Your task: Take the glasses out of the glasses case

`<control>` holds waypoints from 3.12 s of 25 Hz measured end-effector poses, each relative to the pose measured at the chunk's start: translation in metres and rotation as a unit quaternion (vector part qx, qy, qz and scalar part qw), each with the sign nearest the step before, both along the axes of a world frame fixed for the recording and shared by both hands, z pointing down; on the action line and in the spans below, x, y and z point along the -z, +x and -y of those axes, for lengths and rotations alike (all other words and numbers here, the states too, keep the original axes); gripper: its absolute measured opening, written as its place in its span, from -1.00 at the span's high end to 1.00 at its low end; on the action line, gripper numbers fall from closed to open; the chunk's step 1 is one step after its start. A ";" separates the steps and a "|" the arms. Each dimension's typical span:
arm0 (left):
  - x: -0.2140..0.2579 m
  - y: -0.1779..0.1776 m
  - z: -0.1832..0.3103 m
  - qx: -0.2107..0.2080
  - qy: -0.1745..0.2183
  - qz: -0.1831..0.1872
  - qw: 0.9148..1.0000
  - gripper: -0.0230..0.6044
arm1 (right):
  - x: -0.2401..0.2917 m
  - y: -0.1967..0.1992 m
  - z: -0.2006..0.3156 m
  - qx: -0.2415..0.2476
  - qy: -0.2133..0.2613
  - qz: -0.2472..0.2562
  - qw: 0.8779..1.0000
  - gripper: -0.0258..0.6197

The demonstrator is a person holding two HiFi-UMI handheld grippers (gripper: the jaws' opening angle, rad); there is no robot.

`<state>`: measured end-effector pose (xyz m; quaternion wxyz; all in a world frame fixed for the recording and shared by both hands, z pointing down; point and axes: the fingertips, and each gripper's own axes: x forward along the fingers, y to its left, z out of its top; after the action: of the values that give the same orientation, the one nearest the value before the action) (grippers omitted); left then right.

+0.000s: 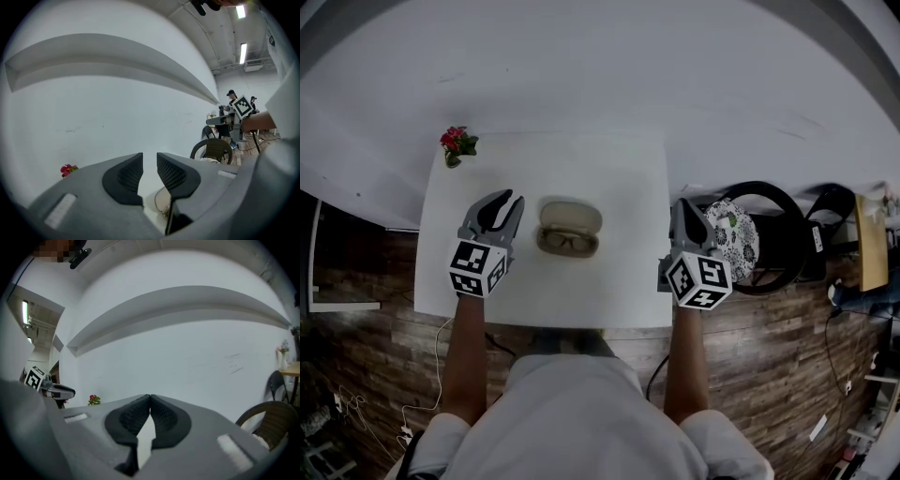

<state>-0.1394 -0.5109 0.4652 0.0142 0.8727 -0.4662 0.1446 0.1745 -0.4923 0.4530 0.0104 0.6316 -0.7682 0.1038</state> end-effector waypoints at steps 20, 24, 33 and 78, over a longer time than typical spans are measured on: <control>-0.048 0.053 0.024 -0.193 -0.055 0.123 0.972 0.60 | -0.028 -0.005 0.015 -0.032 -0.022 -0.004 0.999 0.91; -0.071 0.070 0.017 -0.257 -0.082 0.166 0.949 0.60 | -0.032 0.000 0.015 -0.036 -0.027 -0.005 0.999 0.91; -0.134 0.094 0.001 -0.345 -0.145 0.246 0.894 0.60 | -0.043 0.006 0.016 -0.041 -0.037 -0.004 0.998 0.91; -0.230 0.114 -0.027 -0.403 -0.241 0.303 0.829 0.85 | -0.072 0.039 0.006 -0.056 -0.066 0.004 0.996 0.91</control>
<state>-0.0259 -0.4844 0.6957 0.0222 0.8644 -0.0043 0.5022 0.2132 -0.4979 0.5245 0.0429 0.6709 -0.7235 0.1568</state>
